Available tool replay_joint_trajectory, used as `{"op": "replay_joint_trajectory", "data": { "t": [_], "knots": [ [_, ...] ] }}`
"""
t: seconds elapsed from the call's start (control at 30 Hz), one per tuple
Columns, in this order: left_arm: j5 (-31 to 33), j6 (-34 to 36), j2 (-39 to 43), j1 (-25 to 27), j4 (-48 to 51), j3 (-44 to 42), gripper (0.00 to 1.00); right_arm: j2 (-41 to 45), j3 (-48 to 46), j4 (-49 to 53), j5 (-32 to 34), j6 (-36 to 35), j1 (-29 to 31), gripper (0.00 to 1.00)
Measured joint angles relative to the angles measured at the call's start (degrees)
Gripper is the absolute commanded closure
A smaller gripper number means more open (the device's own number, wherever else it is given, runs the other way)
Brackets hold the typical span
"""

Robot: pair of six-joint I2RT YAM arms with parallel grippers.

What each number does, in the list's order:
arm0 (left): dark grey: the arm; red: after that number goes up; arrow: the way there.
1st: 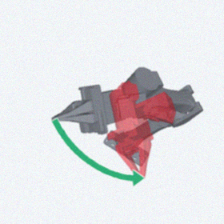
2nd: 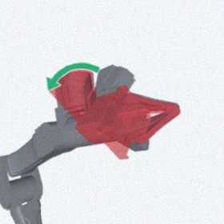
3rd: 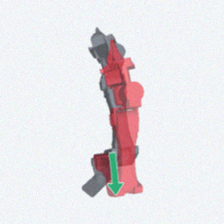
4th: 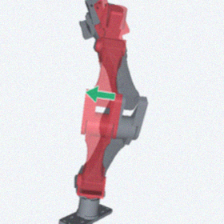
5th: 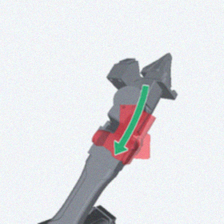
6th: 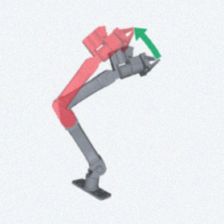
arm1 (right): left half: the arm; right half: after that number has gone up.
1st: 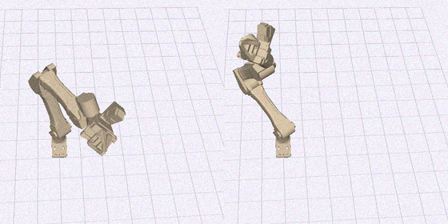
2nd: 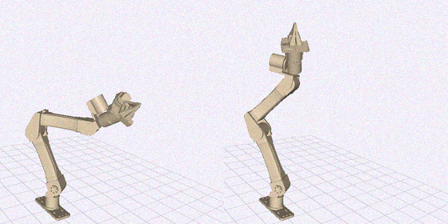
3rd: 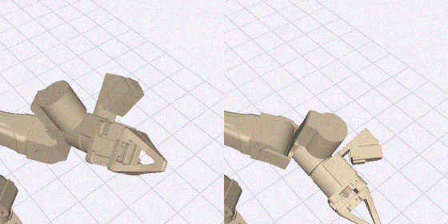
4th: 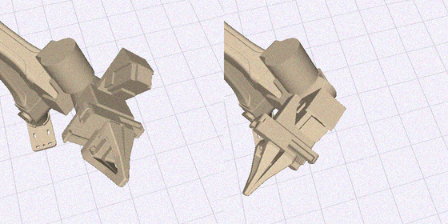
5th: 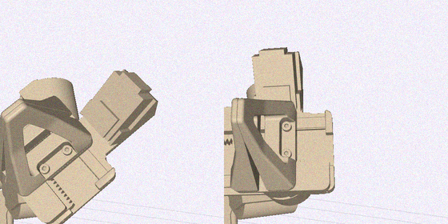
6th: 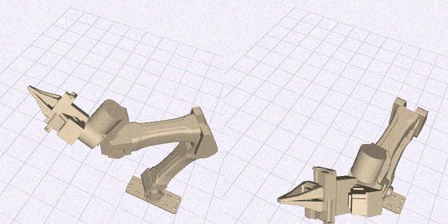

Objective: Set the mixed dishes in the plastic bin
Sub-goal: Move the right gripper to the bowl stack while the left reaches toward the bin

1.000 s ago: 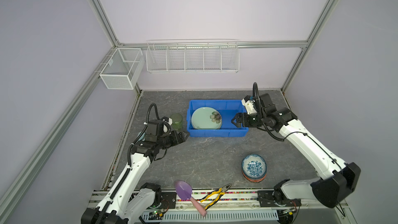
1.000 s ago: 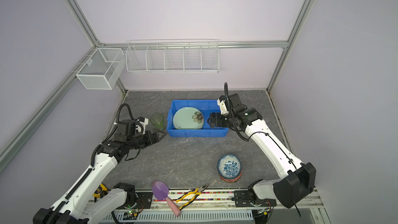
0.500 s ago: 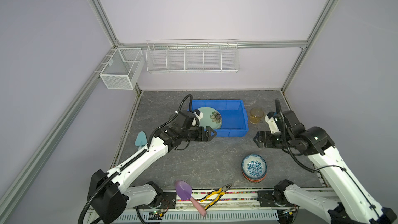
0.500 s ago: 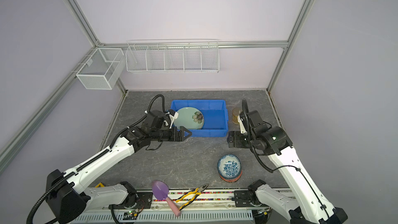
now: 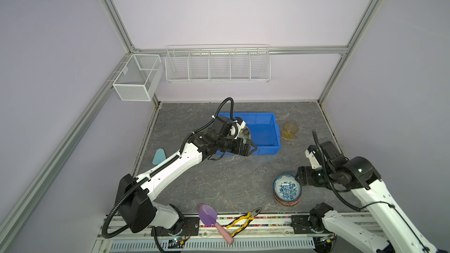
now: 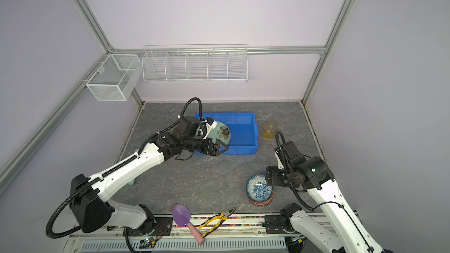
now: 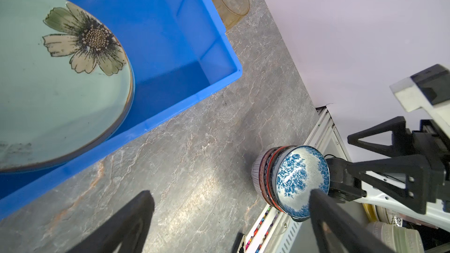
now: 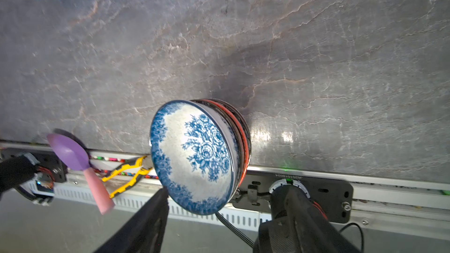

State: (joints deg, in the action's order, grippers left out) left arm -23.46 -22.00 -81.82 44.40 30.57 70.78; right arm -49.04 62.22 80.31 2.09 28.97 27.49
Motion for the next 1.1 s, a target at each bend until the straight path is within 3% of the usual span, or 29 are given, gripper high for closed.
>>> {"op": "replay_joint_trajectory", "data": {
  "t": [0.67, 1.1],
  "knots": [
    [-1.1, 1.0, -2.6, 0.0, -0.3, -1.0, 0.0, -2.9, -4.8, -1.8, -0.5, -0.2, 2.7, 0.56],
    [-2.1, 0.2, -3.3, 0.0, -0.3, -1.0, 0.01, -4.5, -5.9, -3.1, -0.4, 0.0, 5.3, 0.62]
  ]
}}
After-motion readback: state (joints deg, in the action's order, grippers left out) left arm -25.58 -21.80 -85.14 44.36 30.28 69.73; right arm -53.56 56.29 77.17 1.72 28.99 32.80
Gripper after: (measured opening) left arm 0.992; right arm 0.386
